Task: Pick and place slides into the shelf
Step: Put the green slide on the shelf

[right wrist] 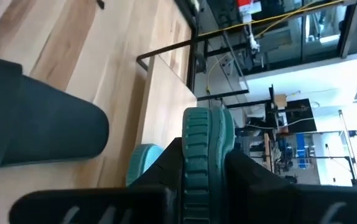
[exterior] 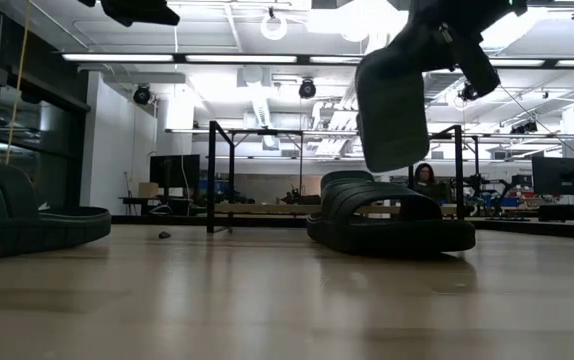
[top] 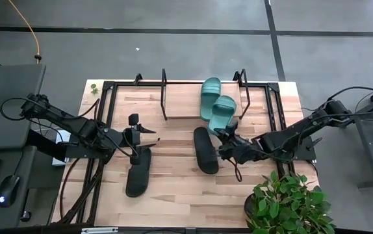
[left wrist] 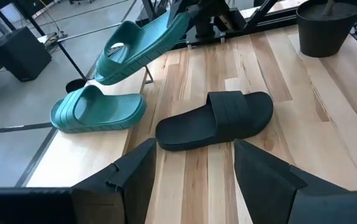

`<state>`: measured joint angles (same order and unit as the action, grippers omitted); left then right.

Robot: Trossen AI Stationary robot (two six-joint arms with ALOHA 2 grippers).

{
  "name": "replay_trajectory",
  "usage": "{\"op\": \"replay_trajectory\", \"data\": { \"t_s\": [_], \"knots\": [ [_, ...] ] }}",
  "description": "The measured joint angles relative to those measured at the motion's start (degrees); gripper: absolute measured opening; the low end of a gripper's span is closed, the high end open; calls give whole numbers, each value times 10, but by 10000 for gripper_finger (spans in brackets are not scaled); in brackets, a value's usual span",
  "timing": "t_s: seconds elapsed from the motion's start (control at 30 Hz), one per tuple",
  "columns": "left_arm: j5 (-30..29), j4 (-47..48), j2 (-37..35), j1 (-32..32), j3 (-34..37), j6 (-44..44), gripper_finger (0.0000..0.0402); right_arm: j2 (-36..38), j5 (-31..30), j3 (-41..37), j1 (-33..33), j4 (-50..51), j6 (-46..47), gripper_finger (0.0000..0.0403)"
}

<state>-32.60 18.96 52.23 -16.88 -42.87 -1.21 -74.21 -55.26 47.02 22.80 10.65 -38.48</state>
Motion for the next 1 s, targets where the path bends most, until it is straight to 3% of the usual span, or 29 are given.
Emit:
{"op": "replay_trajectory", "data": {
  "t_s": [0.23, 0.47, 0.63, 1.0],
  "knots": [
    [0, 0, 0, 0, 0, 0, 198, 113, -1, -114, -16, -92, -26, 41],
    [-11, 0, 0, 0, 0, -5, 198, 207, 27, -218, -24, -276, -158, 41],
    [-15, -1, 0, 0, 0, -6, 198, 219, 39, -222, -56, -272, -193, 41],
    [-16, -28, 0, 0, 0, -30, 198, 219, 172, -222, -192, -263, -218, 35]
  ]
}}
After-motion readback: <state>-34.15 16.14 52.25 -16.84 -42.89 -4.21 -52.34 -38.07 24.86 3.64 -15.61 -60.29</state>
